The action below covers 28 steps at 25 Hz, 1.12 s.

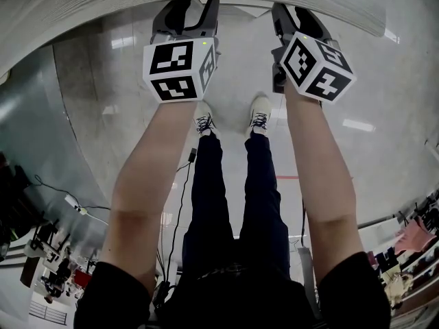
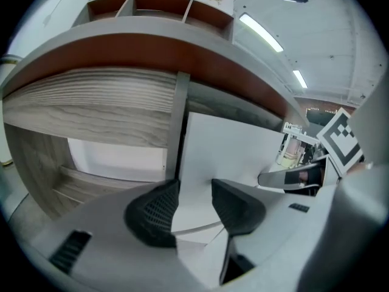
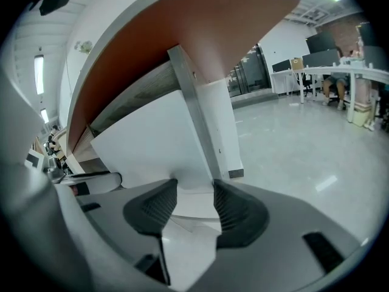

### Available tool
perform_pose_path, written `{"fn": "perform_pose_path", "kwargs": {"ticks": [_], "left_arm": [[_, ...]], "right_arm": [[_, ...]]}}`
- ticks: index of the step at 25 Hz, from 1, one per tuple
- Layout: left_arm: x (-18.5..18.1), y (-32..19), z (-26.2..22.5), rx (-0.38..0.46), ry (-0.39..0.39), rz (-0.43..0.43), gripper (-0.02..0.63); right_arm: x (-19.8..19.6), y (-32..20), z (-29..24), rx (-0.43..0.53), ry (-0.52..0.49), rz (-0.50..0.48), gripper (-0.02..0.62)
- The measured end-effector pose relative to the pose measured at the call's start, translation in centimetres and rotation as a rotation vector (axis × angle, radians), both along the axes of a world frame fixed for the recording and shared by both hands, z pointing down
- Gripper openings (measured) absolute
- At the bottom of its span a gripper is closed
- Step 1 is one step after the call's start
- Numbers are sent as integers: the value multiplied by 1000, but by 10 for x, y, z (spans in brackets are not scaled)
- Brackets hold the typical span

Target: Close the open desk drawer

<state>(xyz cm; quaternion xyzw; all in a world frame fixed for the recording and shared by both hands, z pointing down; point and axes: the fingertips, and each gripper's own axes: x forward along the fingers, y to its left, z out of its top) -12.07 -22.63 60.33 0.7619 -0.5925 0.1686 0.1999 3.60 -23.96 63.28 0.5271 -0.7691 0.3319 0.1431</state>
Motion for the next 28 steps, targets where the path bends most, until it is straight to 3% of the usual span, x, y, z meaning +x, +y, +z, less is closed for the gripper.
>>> {"fn": "perform_pose_path", "kwargs": {"ticks": [6,8,9,12,18,23,28], "left_arm": [[-8,24,-3,-10,32,-49,166],[-2,41,-5,-21,71,-50,72],[3,50,-6,-28,94,-38,11],[22,76,-15,-43,151,12,11],[57,141,-54,-72,271,61,11],[79,189,-97,-53,254,244,11],[66,212,-134,-37,263,320,11]], "right_arm": [[7,15,-1,-17,-28,-1,193],[4,30,-6,-5,-99,-39,55],[-2,39,-12,9,-145,-75,18],[-21,68,-28,34,-229,-182,18],[-36,147,-66,9,-270,-317,18],[-38,175,-133,91,-298,-357,18],[-46,189,-185,158,-308,-424,18]]}}
